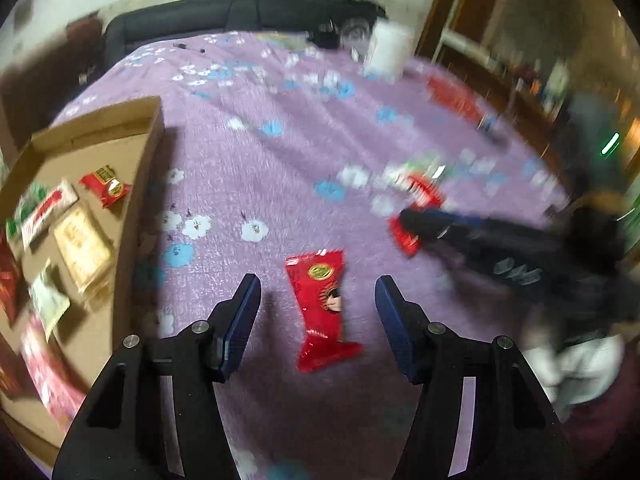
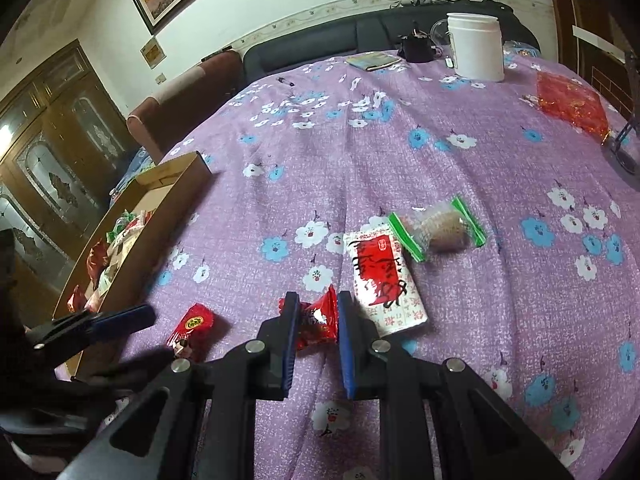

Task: Organize snacks
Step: 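Grasp the red candy bar with the left gripper while the right holds the red pack, then carry both snacks over the box lid and open both grippers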

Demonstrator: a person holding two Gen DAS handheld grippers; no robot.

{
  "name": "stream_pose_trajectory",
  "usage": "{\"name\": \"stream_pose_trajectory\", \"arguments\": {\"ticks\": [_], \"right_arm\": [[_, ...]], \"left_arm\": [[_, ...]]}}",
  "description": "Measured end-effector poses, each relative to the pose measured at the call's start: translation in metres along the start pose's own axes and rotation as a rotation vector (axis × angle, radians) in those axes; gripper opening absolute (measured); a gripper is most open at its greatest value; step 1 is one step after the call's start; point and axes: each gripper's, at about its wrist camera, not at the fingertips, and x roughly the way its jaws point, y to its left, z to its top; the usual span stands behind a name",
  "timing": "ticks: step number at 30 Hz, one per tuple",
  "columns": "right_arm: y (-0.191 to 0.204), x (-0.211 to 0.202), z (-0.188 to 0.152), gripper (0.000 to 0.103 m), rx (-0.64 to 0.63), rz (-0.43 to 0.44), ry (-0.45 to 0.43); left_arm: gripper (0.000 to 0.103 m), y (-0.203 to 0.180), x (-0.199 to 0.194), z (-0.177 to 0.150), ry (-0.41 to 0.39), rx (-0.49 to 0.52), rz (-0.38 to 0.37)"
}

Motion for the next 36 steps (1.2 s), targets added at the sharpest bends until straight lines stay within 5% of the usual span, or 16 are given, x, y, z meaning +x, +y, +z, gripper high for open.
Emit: {"name": "stream_pose_trajectory", "arguments": {"ticks": [1, 3, 4, 15, 20, 26, 32, 36], "right_arm": [[0.001, 0.000, 0.000, 0.022, -0.004, 0.000, -0.001], [0.002, -0.001, 0.000, 0.022, -0.012, -0.001, -0.006], [0.003, -0.001, -0.001, 0.021, -0.014, -0.001, -0.009], [0.005, -0.001, -0.001, 0.021, -0.018, -0.024, -0.007], [0.018, -0.006, 0.002, 0.021, 0.069, 0.117, 0.026], [0.097, -0.003, 0.018, 0.021, -0.072, 0.191, 0.033], [0.137, 0.023, 0.014, 0.034, -0.249, 0.005, 0.051], [0.140, 0.044, 0.003, 0.034, -0.266, -0.022, 0.100]], "left_arm": [[0.059, -0.003, 0.006, -0.004, 0.017, 0.017, 0.004], [0.022, -0.005, 0.004, -0.007, 0.002, 0.042, -0.030], [0.021, -0.002, 0.003, -0.007, 0.004, 0.026, -0.049], [0.021, 0.076, -0.061, -0.023, -0.130, -0.273, -0.181], [0.021, 0.129, -0.102, -0.038, -0.215, -0.381, -0.104], [0.021, 0.171, -0.115, -0.061, -0.235, -0.469, -0.016], [0.021, 0.178, -0.119, -0.073, -0.240, -0.464, -0.050], [0.021, 0.179, -0.117, -0.074, -0.238, -0.459, -0.058]]}}
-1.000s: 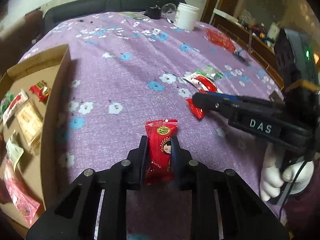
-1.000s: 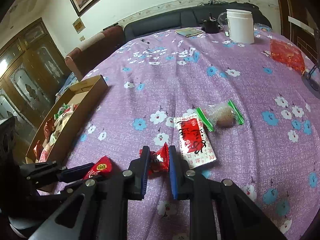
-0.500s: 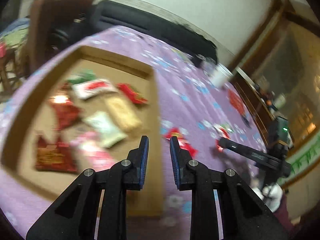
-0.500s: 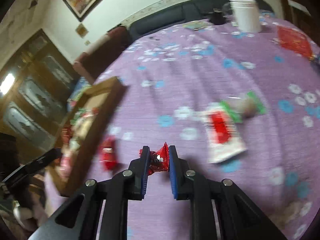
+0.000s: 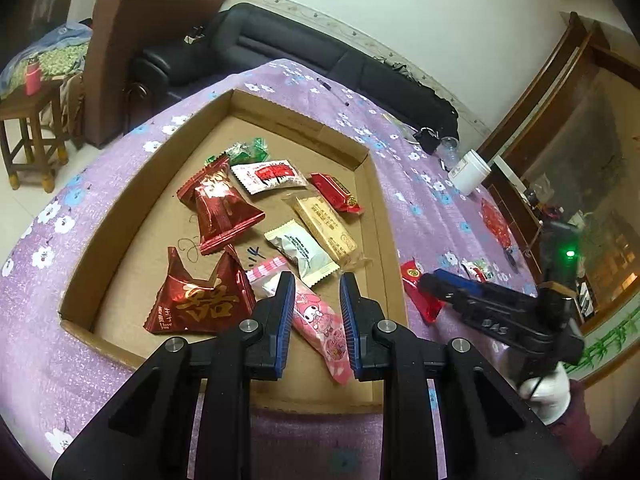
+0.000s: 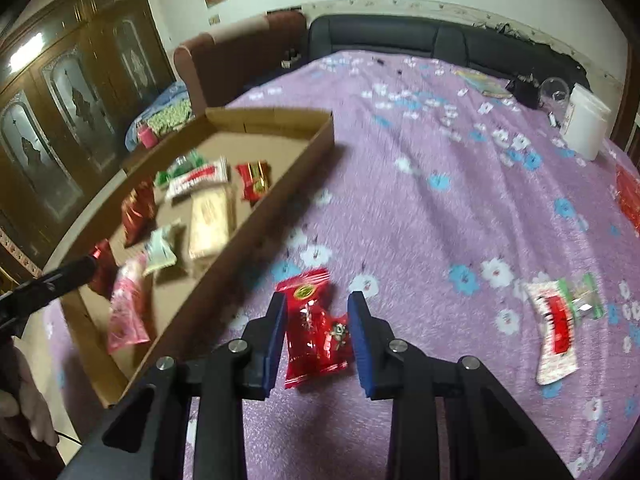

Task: Organize snacks
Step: 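Carry both snacks over the box lid and open both grippers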

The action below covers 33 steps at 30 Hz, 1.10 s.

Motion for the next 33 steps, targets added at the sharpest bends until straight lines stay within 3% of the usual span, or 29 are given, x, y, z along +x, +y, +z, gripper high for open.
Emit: {"name": "stream_pose_trajectory", "arguments": {"ticks": [4, 6, 12, 14, 22, 27, 30, 33], "right_arm": [[-0.001, 0.007, -0.002, 0.039, 0.003, -0.007, 0.006], [0.001, 0.008, -0.004, 0.042, -0.010, -0.026, 0.008], [0.009, 0.011, -0.009, 0.041, -0.054, -0.074, 0.009], [0.010, 0.009, -0.010, 0.035, -0.045, -0.057, 0.005], [0.002, -0.010, -0.008, 0.034, 0.011, -0.035, -0.038], [0.018, -0.032, 0.014, 0.035, -0.010, -0.001, -0.093], [0.037, -0.029, 0.032, 0.035, -0.033, 0.046, -0.086], [0.059, -0.010, 0.048, 0.035, -0.054, 0.081, -0.049]], "left_arm": [[0.026, 0.001, -0.005, 0.000, -0.010, -0.008, -0.017], [0.037, 0.001, -0.010, 0.001, -0.022, -0.014, -0.025], [0.038, -0.004, -0.012, -0.001, -0.023, -0.004, -0.040], [0.038, -0.006, -0.012, -0.002, -0.018, -0.001, -0.045], [0.038, -0.004, -0.013, -0.003, -0.022, -0.016, -0.049], [0.038, 0.000, -0.012, -0.004, -0.026, -0.034, -0.058], [0.053, 0.005, -0.011, -0.005, -0.020, -0.053, -0.061], [0.054, 0.009, -0.015, -0.005, -0.028, -0.066, -0.064]]}}
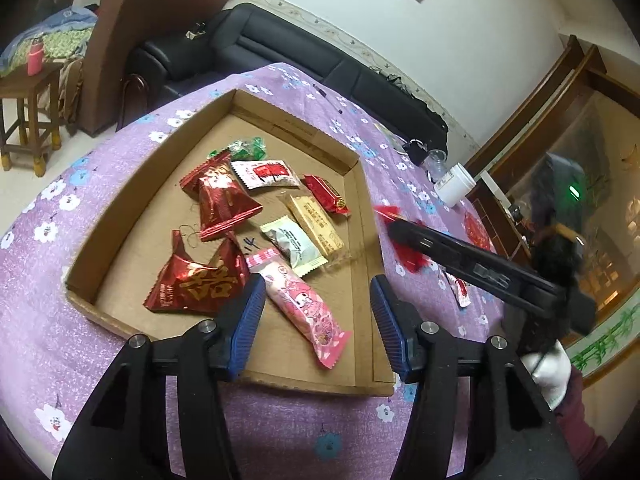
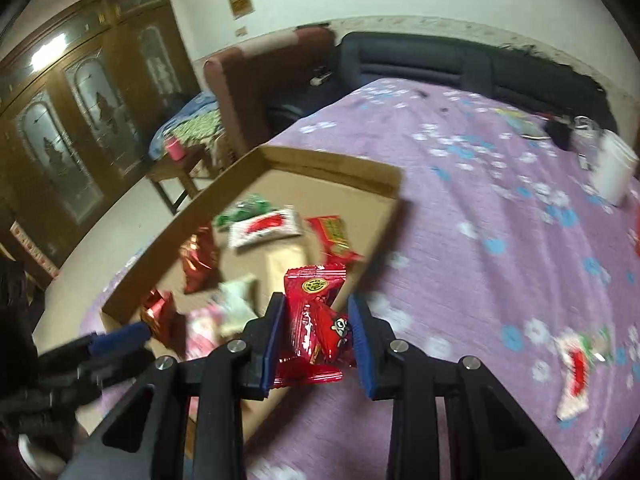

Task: Organize snacks
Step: 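Carry both snacks over the box lid and open both grippers, then move the right gripper toward the red-white packet and clear pastry pack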

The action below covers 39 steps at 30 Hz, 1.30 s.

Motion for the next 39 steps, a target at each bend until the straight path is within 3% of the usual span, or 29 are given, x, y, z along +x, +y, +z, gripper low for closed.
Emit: {"name": "stream_pose_trajectory", "arguments": {"ticks": [6, 10, 13, 17, 22, 28, 33, 39], "right_arm": [[0.027, 0.049, 0.023, 0.037, 0.008, 0.051, 0.065], [0.034, 0.066, 0.039, 0.041, 0.033, 0.065, 0.057], [0.033, 0.058, 0.050, 0.059, 0.037, 0.064, 0.010], [0.024, 0.026, 0.054, 0.064, 0.033, 0.038, -0.070], [-0.018, -0.015, 0.042, 0.066, 0.070, -0.032, -0.121], [-0.112, -0.061, -0.001, 0.067, 0.236, -0.162, -0.134], [-0.182, -0.091, -0.051, 0.068, 0.387, -0.252, -0.128], [-0.224, -0.105, -0.088, 0.068, 0.477, -0.285, -0.120]], "left_arm": [[0.055, 0.012, -0.014, 0.000, -0.017, -0.015, 0.003], [0.055, 0.023, -0.020, -0.001, -0.020, -0.038, 0.014], [0.055, 0.030, -0.023, -0.001, -0.019, -0.058, 0.023], [0.055, 0.034, -0.027, -0.001, -0.023, -0.077, 0.025], [0.055, 0.023, -0.030, -0.004, -0.020, -0.053, 0.010], [0.055, 0.002, -0.029, -0.008, -0.010, -0.015, -0.003], [0.055, -0.021, -0.013, -0.015, 0.039, 0.028, -0.006], [0.055, -0.062, 0.006, -0.033, 0.115, 0.132, -0.013]]}}
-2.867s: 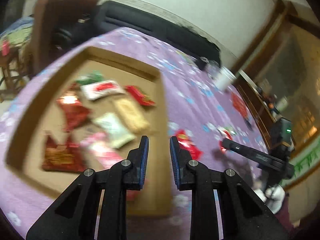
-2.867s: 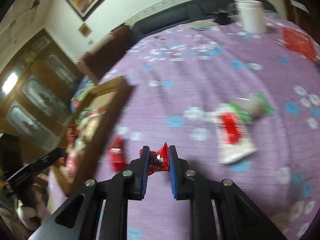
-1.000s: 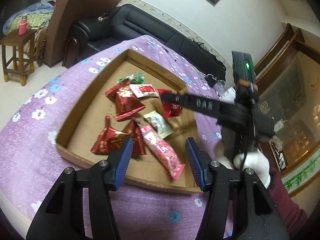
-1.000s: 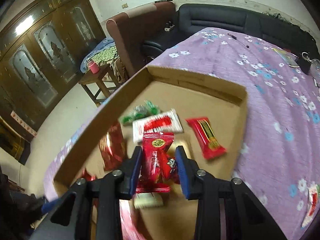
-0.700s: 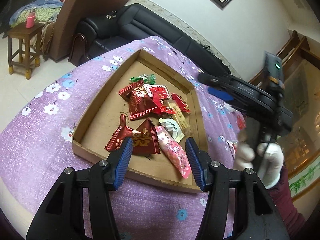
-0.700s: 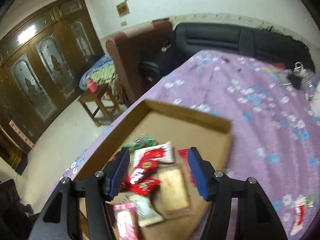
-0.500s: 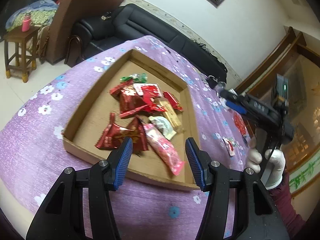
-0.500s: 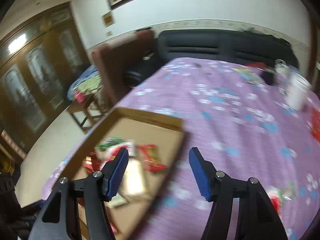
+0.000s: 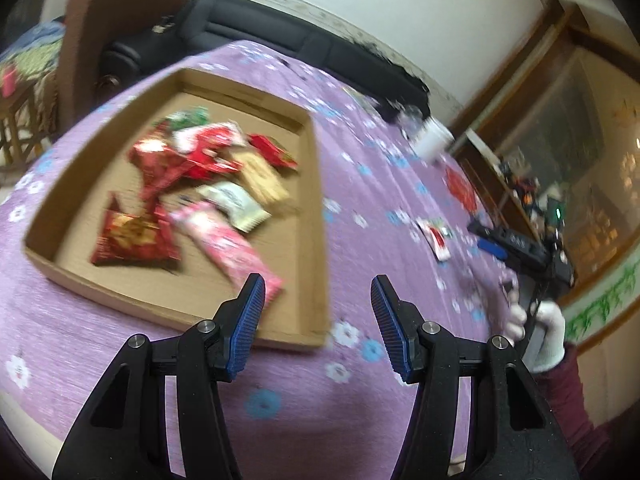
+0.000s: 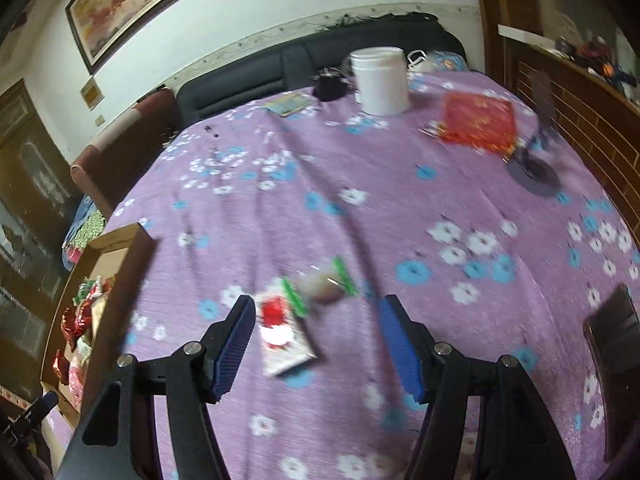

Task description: Organize snacks

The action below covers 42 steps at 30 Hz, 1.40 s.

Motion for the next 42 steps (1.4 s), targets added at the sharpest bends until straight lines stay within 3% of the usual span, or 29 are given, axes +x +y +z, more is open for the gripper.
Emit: {"name": "stream_pose_trajectory", "arguments": {"ticks": [4, 7, 15, 20, 23, 26, 28, 31, 36, 42], "right_arm": [[-0.004, 0.004, -0.006, 0.068, 0.014, 0.021, 0.009], [0.002, 0.009, -0.011, 0.068, 0.004, 0.050, 0.025], [0.031, 0.036, -0.011, 0.068, -0.070, 0.098, 0.092], [0.034, 0.059, -0.010, 0.069, -0.057, 0.101, 0.129], [0.032, 0.060, -0.013, 0.069, -0.061, 0.238, 0.116], [0.028, 0.064, -0.015, 0.069, -0.030, 0.424, 0.172], [0.024, 0.068, -0.016, 0.069, 0.006, 0.483, 0.196], [0.019, 0.068, -0.016, 0.069, 0.039, 0.507, 0.203], [0.015, 0.067, -0.018, 0.069, 0.069, 0.520, 0.193], [0.021, 0.063, -0.020, 0.071, 0.032, 0.490, 0.165]], "left_arm": [[0.055, -0.031, 0.018, -0.013, 0.066, 0.100, 0.001], [0.064, -0.055, 0.025, -0.021, 0.065, 0.199, 0.060], [0.064, -0.100, 0.053, -0.033, 0.126, 0.322, 0.067], [0.064, -0.116, 0.083, -0.032, 0.160, 0.374, 0.114], [0.064, -0.118, 0.102, -0.030, 0.191, 0.378, 0.141], [0.064, -0.119, 0.115, -0.029, 0.210, 0.370, 0.164], [0.064, -0.117, 0.123, -0.028, 0.217, 0.362, 0.177], [0.065, -0.121, 0.130, -0.027, 0.208, 0.383, 0.199], [0.080, -0.127, 0.139, -0.030, 0.200, 0.420, 0.204], [0.083, -0.133, 0.143, -0.035, 0.199, 0.467, 0.238]]}}
